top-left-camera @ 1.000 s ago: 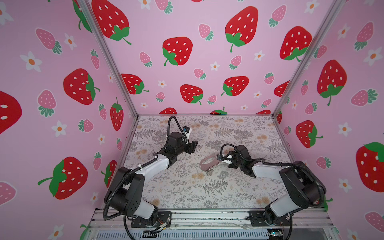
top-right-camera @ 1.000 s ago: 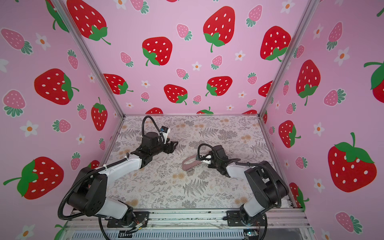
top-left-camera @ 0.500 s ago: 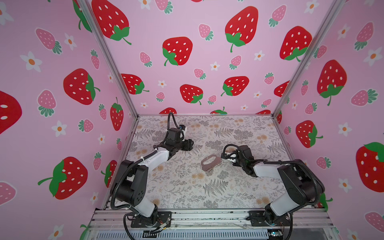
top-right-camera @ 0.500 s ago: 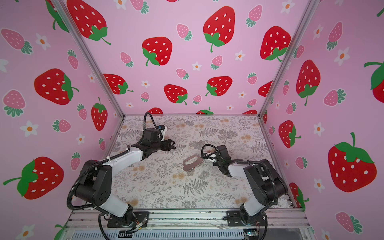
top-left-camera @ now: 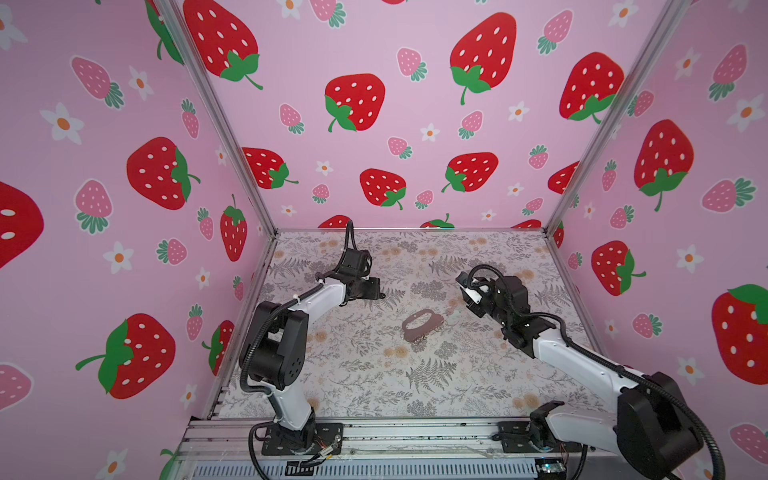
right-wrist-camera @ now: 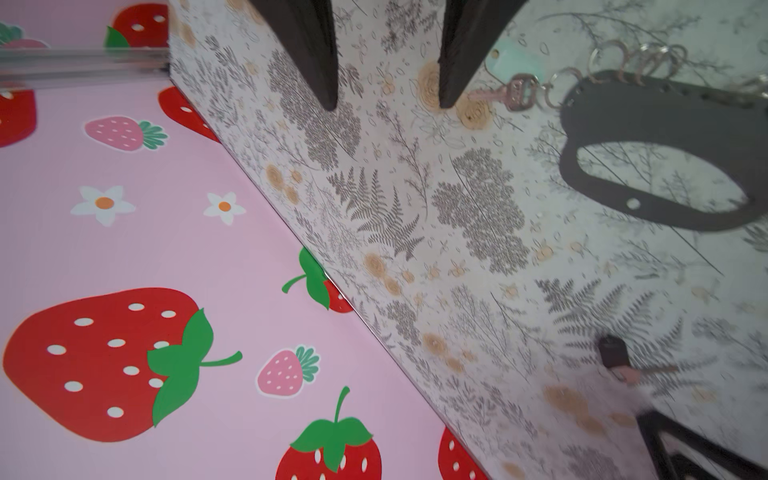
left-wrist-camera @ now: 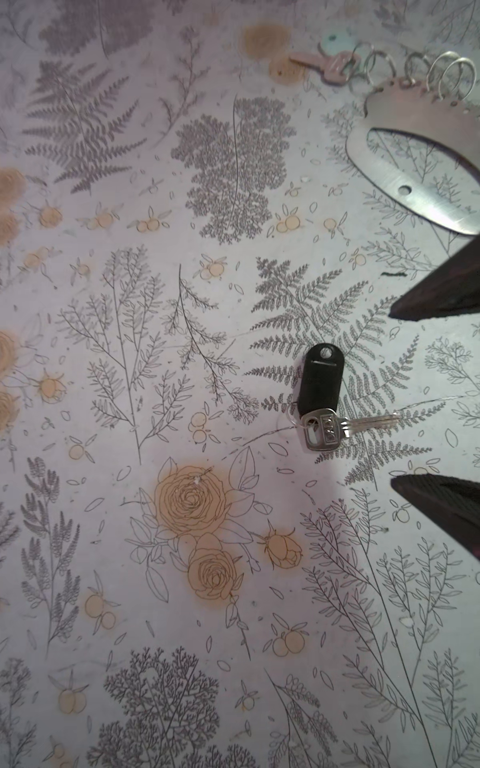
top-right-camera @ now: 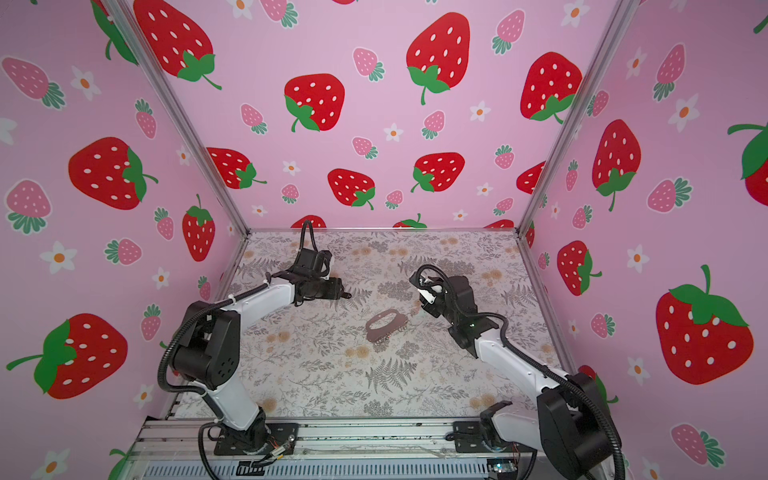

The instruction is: Put the keys on the keyring

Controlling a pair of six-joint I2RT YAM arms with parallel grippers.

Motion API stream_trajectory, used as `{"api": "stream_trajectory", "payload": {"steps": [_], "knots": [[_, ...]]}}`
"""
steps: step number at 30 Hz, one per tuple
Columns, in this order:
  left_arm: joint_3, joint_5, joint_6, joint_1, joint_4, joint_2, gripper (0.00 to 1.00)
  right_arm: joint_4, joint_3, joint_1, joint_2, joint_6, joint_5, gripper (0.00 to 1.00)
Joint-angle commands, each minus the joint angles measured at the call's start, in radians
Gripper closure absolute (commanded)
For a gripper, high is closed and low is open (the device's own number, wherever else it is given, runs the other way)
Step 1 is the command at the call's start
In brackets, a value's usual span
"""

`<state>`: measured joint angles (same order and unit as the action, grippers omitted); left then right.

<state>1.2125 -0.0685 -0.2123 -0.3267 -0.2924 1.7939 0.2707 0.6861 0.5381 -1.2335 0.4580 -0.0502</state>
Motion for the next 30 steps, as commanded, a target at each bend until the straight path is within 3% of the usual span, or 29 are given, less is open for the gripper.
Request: {"api": "stream_trajectory", "payload": {"steps": [1,6,12,17,21,25,30], "knots": [[0.103,0.084,0.009,-0.027,-0.112,0.044,0.41,-0.033,0.049,-0.006,-0.028,-0.166,-0.163,0.59],[0.209,0.080,0.085,-0.029,-0.157,0.130,0.56,-0.022,0.051,-0.006,-0.045,-0.204,-0.227,0.59],[0.318,0.034,0.194,-0.011,-0.248,0.210,0.58,-0.032,0.034,-0.006,-0.061,-0.182,-0.254,0.60],[0.317,0.026,0.249,-0.005,-0.258,0.217,0.58,-0.020,0.006,-0.001,-0.100,-0.181,-0.291,0.61],[0.292,0.005,0.274,0.002,-0.239,0.192,0.57,-0.097,0.052,0.002,-0.168,-0.251,-0.356,0.64],[0.264,-0.005,0.293,0.004,-0.225,0.162,0.57,-0.111,0.059,0.041,-0.229,-0.428,-0.390,0.68],[0.203,-0.037,0.302,0.002,-0.178,0.126,0.57,-0.145,0.062,0.111,-0.268,-0.554,-0.307,0.72]]}}
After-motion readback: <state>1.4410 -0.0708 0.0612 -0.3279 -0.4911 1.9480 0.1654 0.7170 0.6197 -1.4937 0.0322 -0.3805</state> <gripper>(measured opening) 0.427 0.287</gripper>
